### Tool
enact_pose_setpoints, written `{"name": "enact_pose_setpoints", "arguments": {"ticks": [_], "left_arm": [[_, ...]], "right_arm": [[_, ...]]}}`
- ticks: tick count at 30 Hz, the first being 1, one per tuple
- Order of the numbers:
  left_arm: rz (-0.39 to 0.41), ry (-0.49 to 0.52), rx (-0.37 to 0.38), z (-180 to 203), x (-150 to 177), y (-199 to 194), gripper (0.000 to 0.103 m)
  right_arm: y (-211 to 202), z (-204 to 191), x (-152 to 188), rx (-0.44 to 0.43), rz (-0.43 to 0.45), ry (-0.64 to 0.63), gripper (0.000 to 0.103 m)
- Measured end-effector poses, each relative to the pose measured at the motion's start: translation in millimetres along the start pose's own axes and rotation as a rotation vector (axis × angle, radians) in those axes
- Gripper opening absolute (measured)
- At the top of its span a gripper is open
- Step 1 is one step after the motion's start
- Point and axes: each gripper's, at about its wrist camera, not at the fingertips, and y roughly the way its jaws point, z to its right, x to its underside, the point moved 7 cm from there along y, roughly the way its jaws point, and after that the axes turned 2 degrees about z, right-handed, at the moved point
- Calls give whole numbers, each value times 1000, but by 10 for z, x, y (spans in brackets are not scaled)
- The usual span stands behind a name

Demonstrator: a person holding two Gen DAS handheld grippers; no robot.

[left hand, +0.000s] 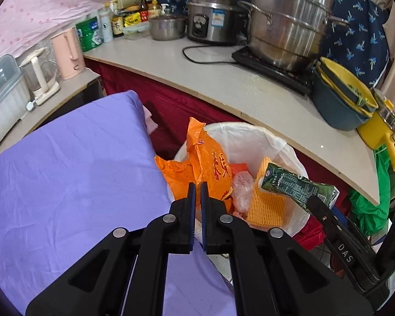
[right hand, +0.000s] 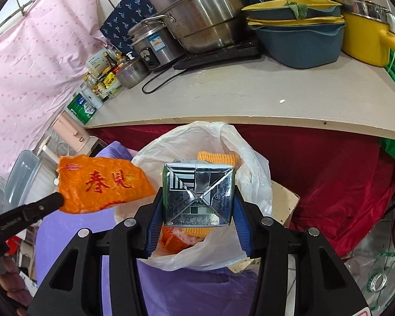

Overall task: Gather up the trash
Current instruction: 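Open the left tool to drop the orange bag while the right tool lowers and releases the carton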

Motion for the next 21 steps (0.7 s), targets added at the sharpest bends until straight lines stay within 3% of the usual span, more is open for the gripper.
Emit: {"name": "enact_pose_setpoints", "arguments": {"ticks": [6,7,10,11,21], "left_arm": [[-58,16,20,53,115,379,9],[-67,21,2,26,148,445,16],[-62,9,-27,-79,207,490,55],[-48,-1,-36,-117,212,478,59],[-47,-39,-82,-395,309,443,66]], "right_arm": [[280,-92,55,-12,-52,-18,47],[329,-111,66,-6,-61,-22,48],[375,-183,73,-15,-59,-24,48],[376,-200,73,-23,-58,-21,49],[641,-442,259,-57,-152,-73,49]]}}
